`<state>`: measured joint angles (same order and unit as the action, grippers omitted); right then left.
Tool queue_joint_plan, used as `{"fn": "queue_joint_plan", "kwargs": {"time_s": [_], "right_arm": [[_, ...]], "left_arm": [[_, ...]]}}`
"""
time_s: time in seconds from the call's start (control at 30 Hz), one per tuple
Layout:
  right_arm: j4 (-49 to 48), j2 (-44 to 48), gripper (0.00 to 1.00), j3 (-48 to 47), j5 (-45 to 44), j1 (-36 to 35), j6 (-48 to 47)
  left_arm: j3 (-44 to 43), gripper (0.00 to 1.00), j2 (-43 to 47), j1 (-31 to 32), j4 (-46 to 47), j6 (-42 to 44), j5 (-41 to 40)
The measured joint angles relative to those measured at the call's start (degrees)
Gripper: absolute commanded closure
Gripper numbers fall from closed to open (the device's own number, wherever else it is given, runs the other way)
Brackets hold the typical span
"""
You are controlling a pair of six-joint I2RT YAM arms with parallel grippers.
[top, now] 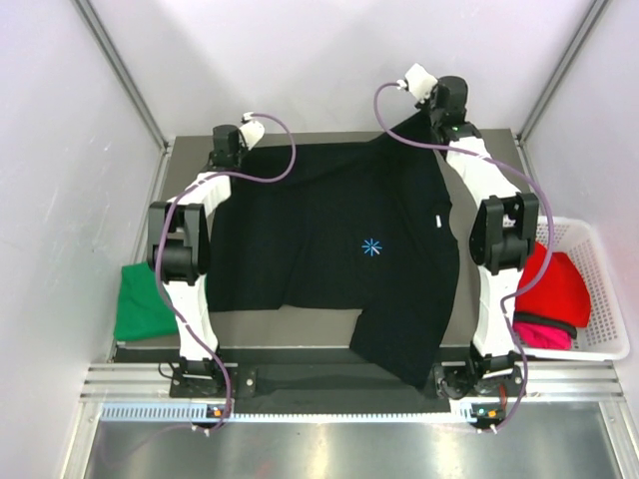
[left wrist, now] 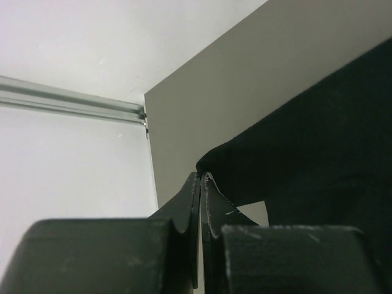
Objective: Fold and stack the t-shirts
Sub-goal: Flatten the tshirt out
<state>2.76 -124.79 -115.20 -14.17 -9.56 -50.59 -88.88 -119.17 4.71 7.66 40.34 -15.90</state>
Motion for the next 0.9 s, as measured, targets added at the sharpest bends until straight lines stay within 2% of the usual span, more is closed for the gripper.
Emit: {"fn": "queue_joint_plan", "kwargs": {"time_s": [0.2,0.4,0.5,0.9], "right_arm": [[4.4,0.4,1.00,1.2,1.4,1.7,2.4],[8.4,-1.1,1.00,0.2,5.2,3.9,6.7],[9.4,-3.7,1.00,-1.2,6.3,4.1,7.8],[10.5,-11.9,1.00,-6.1,6.8,4.1,11.1]], "left_arm": [[-2.1,1.00,-2.1,-2.5,-2.9,-5.1,2.5],[-9.6,1.00,-6.8,-7.3,-7.1,-14.6,9.9],[-14.3,1.00,-10.0,-8.6,-7.7,-16.7,13.1],[-24.2,1.00,-20.4,-8.3,-6.4,-22.1,22.4]]}}
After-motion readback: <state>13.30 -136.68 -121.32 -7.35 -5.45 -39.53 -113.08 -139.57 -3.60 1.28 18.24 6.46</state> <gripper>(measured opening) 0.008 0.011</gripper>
